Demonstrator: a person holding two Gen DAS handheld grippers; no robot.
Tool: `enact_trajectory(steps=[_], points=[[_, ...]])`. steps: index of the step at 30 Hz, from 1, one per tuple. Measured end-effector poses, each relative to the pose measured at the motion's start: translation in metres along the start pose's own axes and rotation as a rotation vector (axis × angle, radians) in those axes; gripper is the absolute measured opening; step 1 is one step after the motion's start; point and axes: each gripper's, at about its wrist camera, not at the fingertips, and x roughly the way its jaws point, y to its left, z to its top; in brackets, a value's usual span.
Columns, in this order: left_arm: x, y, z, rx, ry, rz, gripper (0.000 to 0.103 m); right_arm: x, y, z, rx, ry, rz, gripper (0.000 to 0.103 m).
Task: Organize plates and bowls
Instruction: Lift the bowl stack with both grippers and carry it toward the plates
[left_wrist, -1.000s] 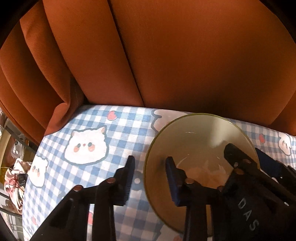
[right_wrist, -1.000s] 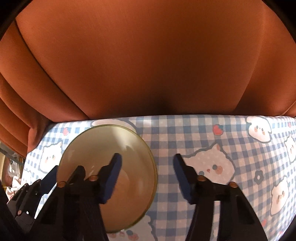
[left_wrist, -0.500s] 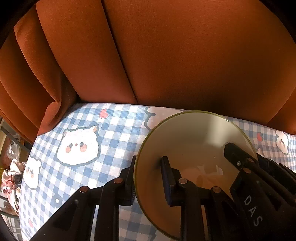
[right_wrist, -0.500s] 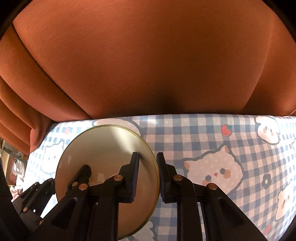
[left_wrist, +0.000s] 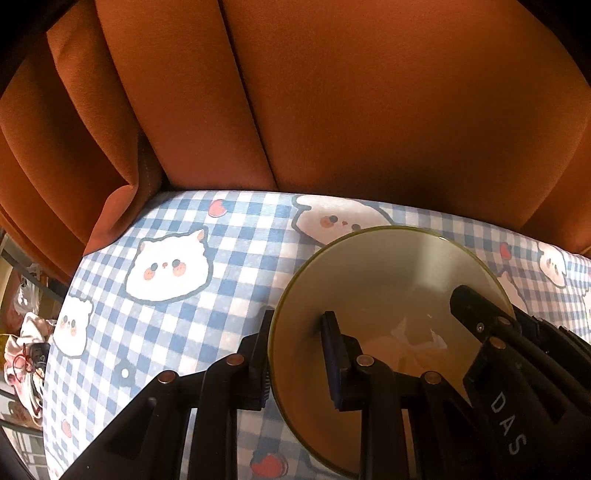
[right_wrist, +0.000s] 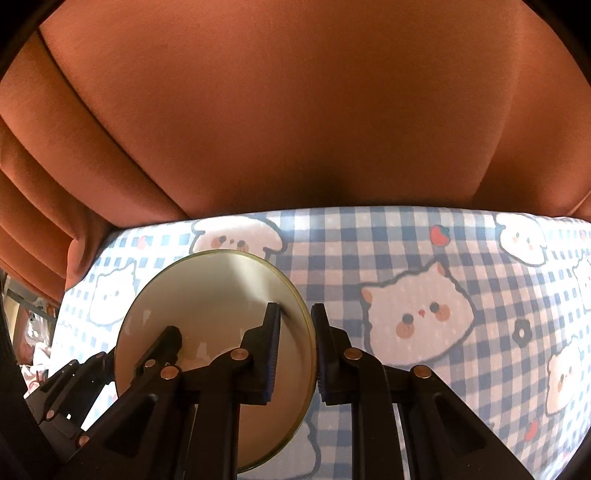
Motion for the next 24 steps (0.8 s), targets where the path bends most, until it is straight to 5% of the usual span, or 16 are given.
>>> enact_trajectory(steps=[24], points=[[-0.145,0.032,-0.004,0.064,-0.178,-0.119,0.022,-0.154,0.040,-0.015,0.064,-0.175,-0.092,0.021]])
